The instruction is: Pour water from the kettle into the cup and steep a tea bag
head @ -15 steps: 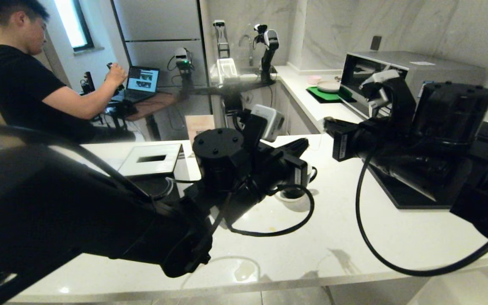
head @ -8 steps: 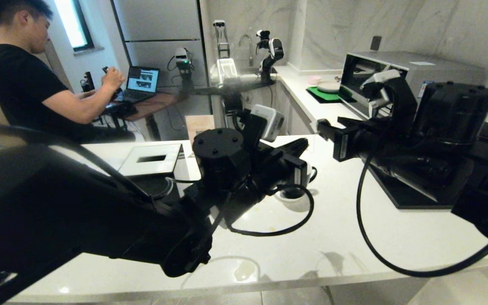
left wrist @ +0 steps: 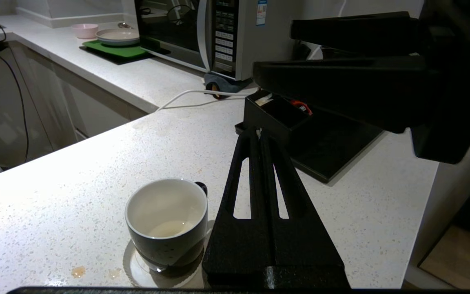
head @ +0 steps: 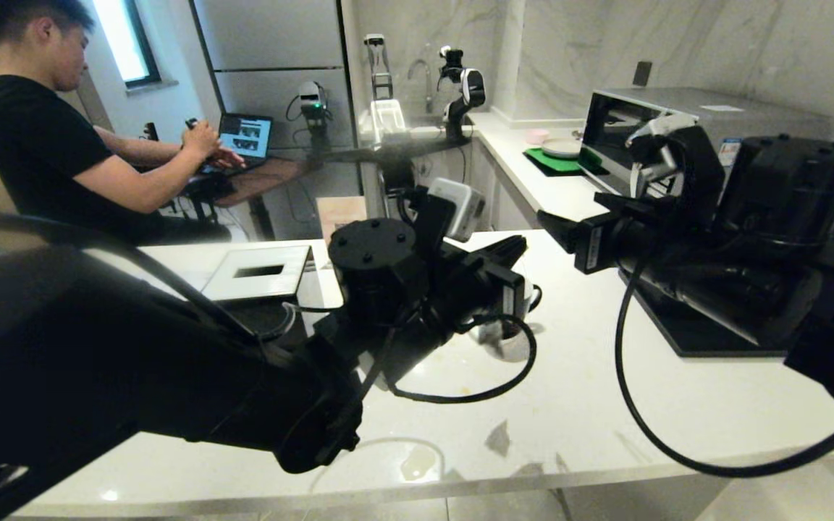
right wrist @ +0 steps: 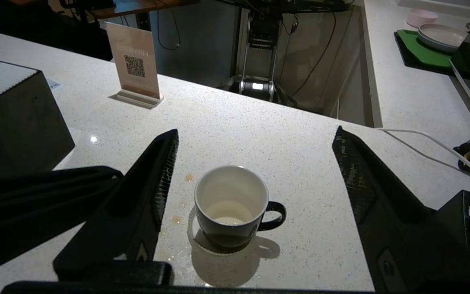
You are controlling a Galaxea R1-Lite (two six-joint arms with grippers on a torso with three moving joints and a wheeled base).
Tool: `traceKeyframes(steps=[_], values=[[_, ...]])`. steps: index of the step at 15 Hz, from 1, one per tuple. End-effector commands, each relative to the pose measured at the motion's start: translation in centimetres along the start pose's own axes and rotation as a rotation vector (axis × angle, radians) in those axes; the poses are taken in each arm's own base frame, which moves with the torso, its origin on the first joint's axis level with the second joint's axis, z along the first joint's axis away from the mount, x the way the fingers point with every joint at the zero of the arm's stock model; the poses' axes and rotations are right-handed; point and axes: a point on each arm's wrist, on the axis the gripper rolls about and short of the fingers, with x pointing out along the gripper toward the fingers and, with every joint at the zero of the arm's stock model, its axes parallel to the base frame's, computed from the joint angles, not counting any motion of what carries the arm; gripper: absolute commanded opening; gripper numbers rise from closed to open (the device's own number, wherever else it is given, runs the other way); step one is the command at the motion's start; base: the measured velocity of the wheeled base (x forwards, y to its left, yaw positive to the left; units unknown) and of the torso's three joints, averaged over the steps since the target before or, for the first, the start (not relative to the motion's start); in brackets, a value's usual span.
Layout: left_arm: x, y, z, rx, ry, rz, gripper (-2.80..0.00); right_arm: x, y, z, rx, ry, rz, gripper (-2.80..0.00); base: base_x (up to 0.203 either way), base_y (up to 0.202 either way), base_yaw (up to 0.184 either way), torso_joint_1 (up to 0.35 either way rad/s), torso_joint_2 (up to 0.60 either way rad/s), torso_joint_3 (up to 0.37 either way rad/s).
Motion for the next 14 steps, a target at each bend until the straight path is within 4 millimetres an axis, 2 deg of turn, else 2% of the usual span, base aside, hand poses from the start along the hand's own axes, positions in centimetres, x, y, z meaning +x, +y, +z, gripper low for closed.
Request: traceKeyframes(steps=[1,10,14], values=[[-0.1,0.0,0.3,0.000,-0.012,-0.001,-2.80,-0.6,-0.1,0.1,0.001,-0.007,-0.001,0.00,0.000,0.000,0.000,0.000,0.00,0.000],[-0.4,-0.1,0.3,0.000,-0.005,-0.002,-2.80,-2.2,-0.6,1.6,0.007,-0.055,-0.015,0.00,0.000,0.000,0.000,0.000,0.00,0.000],[-1.4,-0.3,0.2,-0.002,-0.016,-0.011,-2.80,-2.6,-1.0,2.1,0.012,-0.065,-0.117,0.00,0.000,0.000,0.000,0.000,0.00,0.000]])
